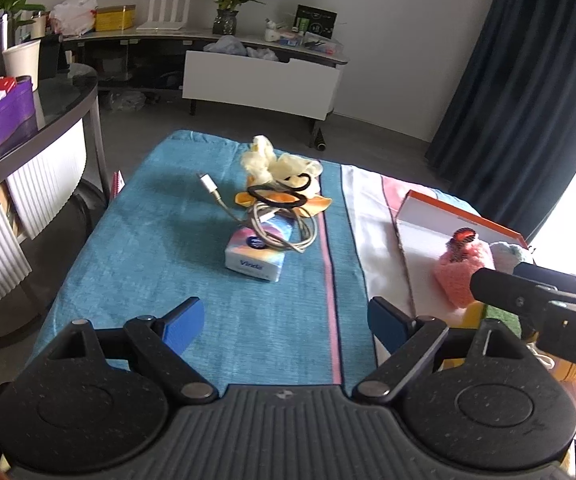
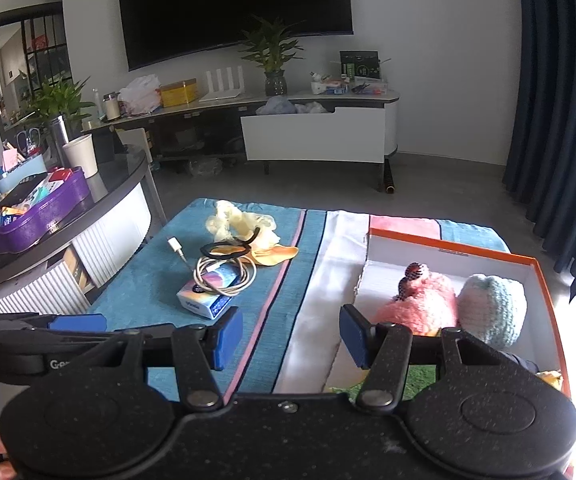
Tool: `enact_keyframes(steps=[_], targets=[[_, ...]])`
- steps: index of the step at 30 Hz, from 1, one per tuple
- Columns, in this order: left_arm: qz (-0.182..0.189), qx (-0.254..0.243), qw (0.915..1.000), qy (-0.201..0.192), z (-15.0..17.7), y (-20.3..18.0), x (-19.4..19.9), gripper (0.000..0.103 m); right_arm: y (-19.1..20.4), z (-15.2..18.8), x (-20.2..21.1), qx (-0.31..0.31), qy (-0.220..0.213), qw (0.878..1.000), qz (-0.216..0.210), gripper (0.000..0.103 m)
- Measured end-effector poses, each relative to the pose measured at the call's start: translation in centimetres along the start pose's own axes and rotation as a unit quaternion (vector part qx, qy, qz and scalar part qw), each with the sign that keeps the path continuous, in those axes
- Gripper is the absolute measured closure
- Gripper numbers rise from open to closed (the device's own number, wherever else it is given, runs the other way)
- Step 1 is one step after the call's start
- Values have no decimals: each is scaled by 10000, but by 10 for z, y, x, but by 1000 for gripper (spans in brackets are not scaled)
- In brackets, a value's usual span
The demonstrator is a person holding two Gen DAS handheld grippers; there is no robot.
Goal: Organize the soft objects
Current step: 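Withdraw both tools from the box toward the tissue pack and white cable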
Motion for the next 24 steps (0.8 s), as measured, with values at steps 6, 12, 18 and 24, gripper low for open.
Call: enact_keyframes(steps=[6,12,18,24], targets=[[-102,-14,9999,51,-2,9,-11,12,2,0,-7,21,48,10000,-27,37],[-248,-133,9995,120,-8,15,-31,12,2,1,-16,20,122,9999,-52,37],[-333,-316,9988,197,-10,18,-56,12,5,-2,-35,30,213,9997,-128,37],[-464,-532,9973,185,-13,19,-81,12,7,-6,-50,61,247,9995,-202,37]])
Point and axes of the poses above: each gripper's, at about its wrist camera, not at the fingertips, and x roughly against the way its jaws point, y to its left, z to its underside, the point moved 2 cm from there along -x, roughly the way its jaws point, and after that the axes turned 1 degree about -x, right-handed, at the moved point
